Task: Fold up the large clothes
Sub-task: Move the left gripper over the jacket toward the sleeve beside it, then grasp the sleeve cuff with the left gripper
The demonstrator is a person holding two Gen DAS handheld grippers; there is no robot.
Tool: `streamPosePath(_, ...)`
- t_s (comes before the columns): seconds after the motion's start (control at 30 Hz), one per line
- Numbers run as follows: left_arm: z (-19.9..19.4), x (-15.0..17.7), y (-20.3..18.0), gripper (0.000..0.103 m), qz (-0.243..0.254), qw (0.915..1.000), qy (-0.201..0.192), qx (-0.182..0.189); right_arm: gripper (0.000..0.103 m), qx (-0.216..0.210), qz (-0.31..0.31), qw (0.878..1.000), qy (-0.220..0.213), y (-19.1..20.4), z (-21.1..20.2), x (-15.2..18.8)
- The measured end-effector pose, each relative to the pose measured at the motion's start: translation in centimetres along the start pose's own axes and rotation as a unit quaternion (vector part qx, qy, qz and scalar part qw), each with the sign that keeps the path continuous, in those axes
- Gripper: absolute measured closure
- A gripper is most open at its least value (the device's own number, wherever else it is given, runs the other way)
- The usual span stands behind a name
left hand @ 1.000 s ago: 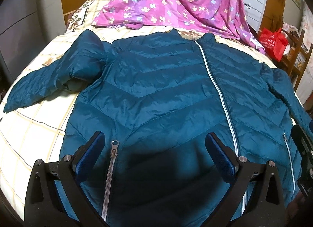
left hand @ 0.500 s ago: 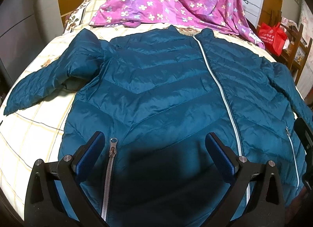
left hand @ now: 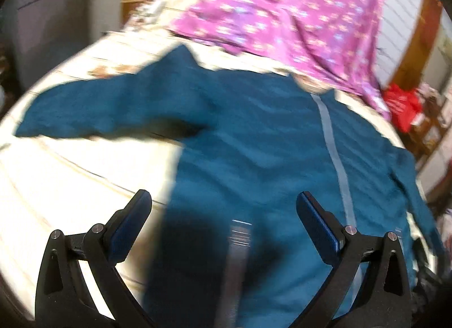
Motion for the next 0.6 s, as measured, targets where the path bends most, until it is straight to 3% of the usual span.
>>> streamPosePath(0.07, -0.2, -1.8, 3.4, 0.000, -0.004, 0.9994, -0.012, -0.032, 0.001, -0.008, 0.011, 1.000, 0.004, -0.1, -0.6, 0.4)
streamPosePath(0.17, 0.1, -4.6, 10.7, 0.000, -0.052, 0.9953, -0.016, -0.080, 0.001, -0.013, 0.018, 1.000, 0.003, -0.2, -1.4, 0.8)
streamPosePath(0.23, 0.6, -6.6, 15.8, 0.000, -0.091, 0.9902, -0.014, -0.105, 0.001, -0.009, 0.012, 1.000, -0.001, 0.1, -1.7, 0.7)
streamPosePath(0.37, 1.6, -9.9, 23.8, 0.000, -0.113, 0.9787, -0.023, -0.169, 0.001, -0.009, -0.001, 1.000, 0.008, 0.7, -1.1, 0.8)
streamPosePath(0.6, 4.8, -11.7, 34.0, 0.010, -0.152, 0.9681, 0.022, -0.198, 0.001, -0.001, -0.016, 0.999, 0.030, 1.1, 0.2, 1.2)
Point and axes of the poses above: each gripper's, at about its wrist camera, not at the fingertips, and z roughly the way its jaws point, y to its left, x to its underside, the point moved 5 cm from there along z, roughly the way its jaws point, and after that the axes turned 5 degrees about -z, right-handed, at the moved point
